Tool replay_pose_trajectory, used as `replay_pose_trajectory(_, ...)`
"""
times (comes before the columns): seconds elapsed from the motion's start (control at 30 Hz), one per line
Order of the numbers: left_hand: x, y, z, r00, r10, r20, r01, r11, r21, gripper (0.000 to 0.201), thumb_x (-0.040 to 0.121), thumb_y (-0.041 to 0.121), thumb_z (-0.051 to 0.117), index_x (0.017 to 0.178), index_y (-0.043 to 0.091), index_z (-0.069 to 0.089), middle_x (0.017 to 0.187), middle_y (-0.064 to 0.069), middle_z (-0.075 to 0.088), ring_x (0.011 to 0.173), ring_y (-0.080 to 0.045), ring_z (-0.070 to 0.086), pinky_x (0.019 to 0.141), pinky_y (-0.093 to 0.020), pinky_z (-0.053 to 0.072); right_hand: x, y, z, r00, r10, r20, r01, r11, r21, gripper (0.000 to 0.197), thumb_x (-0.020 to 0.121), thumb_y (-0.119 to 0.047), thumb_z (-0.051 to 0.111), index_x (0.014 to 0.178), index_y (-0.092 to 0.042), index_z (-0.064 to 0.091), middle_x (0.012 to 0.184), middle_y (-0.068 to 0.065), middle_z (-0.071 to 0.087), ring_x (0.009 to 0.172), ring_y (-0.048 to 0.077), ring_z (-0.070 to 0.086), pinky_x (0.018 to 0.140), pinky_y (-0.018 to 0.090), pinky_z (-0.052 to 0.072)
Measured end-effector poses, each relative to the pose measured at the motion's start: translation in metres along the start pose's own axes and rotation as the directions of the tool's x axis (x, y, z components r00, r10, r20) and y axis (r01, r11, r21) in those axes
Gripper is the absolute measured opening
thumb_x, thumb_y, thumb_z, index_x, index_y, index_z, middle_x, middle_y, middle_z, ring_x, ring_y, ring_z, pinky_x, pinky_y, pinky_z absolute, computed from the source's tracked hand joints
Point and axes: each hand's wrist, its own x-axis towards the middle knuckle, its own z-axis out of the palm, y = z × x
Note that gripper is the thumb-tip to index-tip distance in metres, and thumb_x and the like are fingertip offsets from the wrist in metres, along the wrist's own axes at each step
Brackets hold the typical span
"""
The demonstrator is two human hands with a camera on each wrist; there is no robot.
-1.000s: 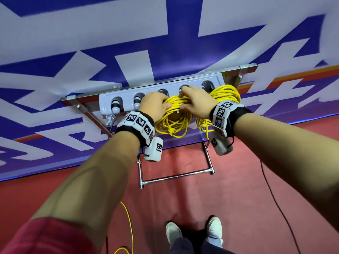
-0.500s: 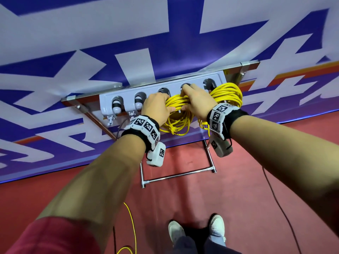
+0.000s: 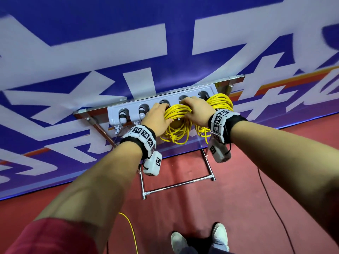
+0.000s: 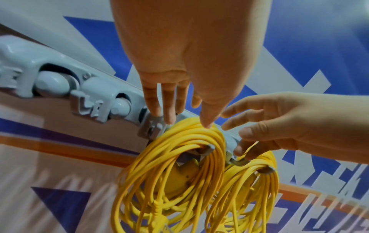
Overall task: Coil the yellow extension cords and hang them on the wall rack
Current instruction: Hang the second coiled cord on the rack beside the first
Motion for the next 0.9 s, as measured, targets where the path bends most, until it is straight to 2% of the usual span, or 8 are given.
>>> replay_pose_trajectory(0.13, -0.016, 0.014, -0.032, 0.999, -0.030, -0.029, 0.031, 0.998, 0.050, 0.045, 0.088, 0.032, 0.064, 0.130, 0.020, 0.052, 0.129, -0.009, 0.051, 0.121, -0.034, 0.050, 0.098, -0.046, 0.044, -0.019, -0.020, -0.025, 0.999, 0.020, -0.049, -0.018, 0.998, 0.052, 0.039, 0.081, -0.018, 0.067, 0.120, -0.016, 0.060, 0.117, 0.010, 0.064, 0.110, 0.031, 0.059, 0.091, 0.033, 0.044)
replay_pose_trajectory(0.2, -0.024, 0.024, -0.050, 0.996, -0.048, -0.074, 0.053, 0.997, 0.063, 0.049, 0.089, 0.034, 0.062, 0.134, 0.020, 0.050, 0.134, -0.008, 0.051, 0.126, -0.033, 0.047, 0.101, -0.048, 0.043, -0.030, -0.032, -0.042, 0.996, 0.023, -0.087, -0.017, 0.997, 0.073, 0.040, 0.084, -0.019, 0.067, 0.123, -0.013, 0.059, 0.120, 0.009, 0.065, 0.114, 0.029, 0.059, 0.092, 0.029, 0.042)
replay_pose_trajectory(0.33, -0.043, 0.046, -0.092, 0.985, -0.078, -0.156, 0.084, 0.996, 0.028, 0.054, 0.087, 0.037, 0.064, 0.136, 0.019, 0.051, 0.136, -0.008, 0.051, 0.129, -0.032, 0.046, 0.104, -0.048, 0.041, -0.058, -0.057, -0.077, 0.987, 0.028, -0.158, -0.017, 0.997, 0.076, 0.047, 0.088, -0.025, 0.068, 0.132, -0.015, 0.054, 0.129, 0.011, 0.060, 0.121, 0.029, 0.054, 0.097, 0.035, 0.042)
replay_pose_trajectory(0.47, -0.074, 0.072, -0.128, 0.971, -0.110, -0.210, 0.123, 0.991, 0.049, 0.051, 0.089, 0.040, 0.062, 0.136, 0.023, 0.051, 0.139, -0.005, 0.048, 0.130, -0.031, 0.044, 0.104, -0.051, 0.039, -0.090, -0.078, -0.110, 0.981, -0.029, -0.192, 0.041, 0.997, 0.062, 0.047, 0.088, -0.023, 0.068, 0.132, -0.014, 0.055, 0.127, 0.013, 0.061, 0.118, 0.029, 0.056, 0.096, 0.034, 0.043)
replay_pose_trajectory(0.57, -0.100, 0.088, -0.147, 0.959, -0.129, -0.251, 0.139, 0.990, 0.021, 0.051, 0.086, 0.039, 0.064, 0.133, 0.020, 0.054, 0.137, -0.008, 0.050, 0.126, -0.033, 0.047, 0.103, -0.053, 0.041, -0.118, -0.089, -0.132, 0.972, -0.075, -0.223, 0.090, 0.994, 0.060, 0.046, 0.088, -0.023, 0.068, 0.131, -0.013, 0.055, 0.126, 0.012, 0.061, 0.115, 0.028, 0.057, 0.094, 0.033, 0.044)
replay_pose_trajectory(0.77, -0.164, 0.132, -0.158, 0.936, -0.184, -0.301, 0.182, 0.983, -0.035, 0.049, 0.084, 0.040, 0.065, 0.128, 0.020, 0.058, 0.135, -0.008, 0.053, 0.125, -0.033, 0.049, 0.103, -0.050, 0.042, -0.192, -0.093, -0.160, 0.954, -0.173, -0.244, 0.194, 0.979, 0.064, 0.047, 0.088, -0.025, 0.067, 0.132, -0.014, 0.055, 0.127, 0.011, 0.061, 0.115, 0.024, 0.057, 0.094, 0.031, 0.044)
replay_pose_trajectory(0.9, -0.219, 0.178, -0.136, 0.914, -0.234, -0.332, 0.197, 0.970, -0.142, 0.048, 0.082, 0.038, 0.068, 0.124, 0.014, 0.062, 0.130, -0.010, 0.061, 0.119, -0.029, 0.056, 0.101, -0.041, 0.046, -0.261, -0.082, -0.162, 0.943, -0.230, -0.241, 0.250, 0.966, 0.058, 0.044, 0.089, -0.027, 0.067, 0.130, -0.014, 0.056, 0.123, 0.009, 0.062, 0.112, 0.025, 0.058, 0.091, 0.029, 0.042)
